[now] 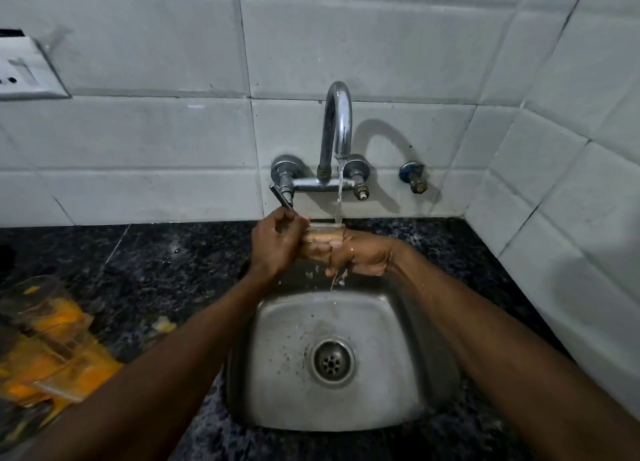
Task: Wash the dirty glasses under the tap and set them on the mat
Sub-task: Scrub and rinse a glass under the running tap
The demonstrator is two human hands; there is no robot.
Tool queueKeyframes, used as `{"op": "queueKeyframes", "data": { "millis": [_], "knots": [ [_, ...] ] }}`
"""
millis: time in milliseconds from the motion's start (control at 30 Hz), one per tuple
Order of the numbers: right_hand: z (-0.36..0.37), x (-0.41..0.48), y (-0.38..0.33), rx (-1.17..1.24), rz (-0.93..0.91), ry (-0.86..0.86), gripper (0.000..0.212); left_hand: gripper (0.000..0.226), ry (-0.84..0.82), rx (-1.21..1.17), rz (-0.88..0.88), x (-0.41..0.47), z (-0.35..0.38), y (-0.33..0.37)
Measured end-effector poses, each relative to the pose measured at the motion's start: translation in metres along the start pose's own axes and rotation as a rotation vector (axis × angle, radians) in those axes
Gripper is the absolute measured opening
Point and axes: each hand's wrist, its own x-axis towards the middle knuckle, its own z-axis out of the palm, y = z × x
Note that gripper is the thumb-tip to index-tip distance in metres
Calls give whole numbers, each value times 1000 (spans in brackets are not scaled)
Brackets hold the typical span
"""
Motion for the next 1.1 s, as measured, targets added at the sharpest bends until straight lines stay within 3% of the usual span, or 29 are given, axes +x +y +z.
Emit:
{"op": "queueKeyframes", "data": {
  "millis": [33,100,167,200,233,367,400,433,533,600,700,767,867,900,1033,1100],
  "knots": [
    [1,0,0,-109,17,74,68,22,15,44,-46,2,2,-2],
    [5,0,-5,-415,-37,155,48,30,38,82,-310,10,4,1],
    [3,0,-4,-583,-50,114,39,30,-51,8,-602,12,4,6],
    [0,1,-4,-599,-24,102,39,30,-90,-66,-650,11,3,6],
    [-1,0,-4,-595,-5,125,41,30,-85,-116,-606,9,3,2],
    [1,0,-3,-282,-62,130,65,20,133,-105,5,-2,4,-5],
    [5,0,-4,-291,-58,128,68,17,173,-87,14,1,4,-5],
    [10,-2,-6,-394,-36,119,68,20,176,-84,-99,6,3,-3],
    [11,0,1,-752,-80,115,54,31,-49,-26,-592,10,-4,8],
    [7,2,5,-756,-34,103,54,35,-55,-83,-502,8,-7,4],
    [10,-1,-1,-605,-50,117,60,18,94,-140,-90,-3,-3,-6],
    [12,-3,-3,-701,-72,88,63,20,144,-71,-135,4,0,-9],
    [11,-3,3,-931,-117,66,69,26,-16,30,-484,12,-1,5],
    [9,-4,4,-917,-93,60,70,28,-45,11,-489,12,-1,6],
    [3,-8,-1,-649,-48,100,70,16,31,-158,-24,0,-1,-1],
    [3,-6,1,-738,-41,89,67,22,77,-101,-50,4,2,-5]
  ]
}}
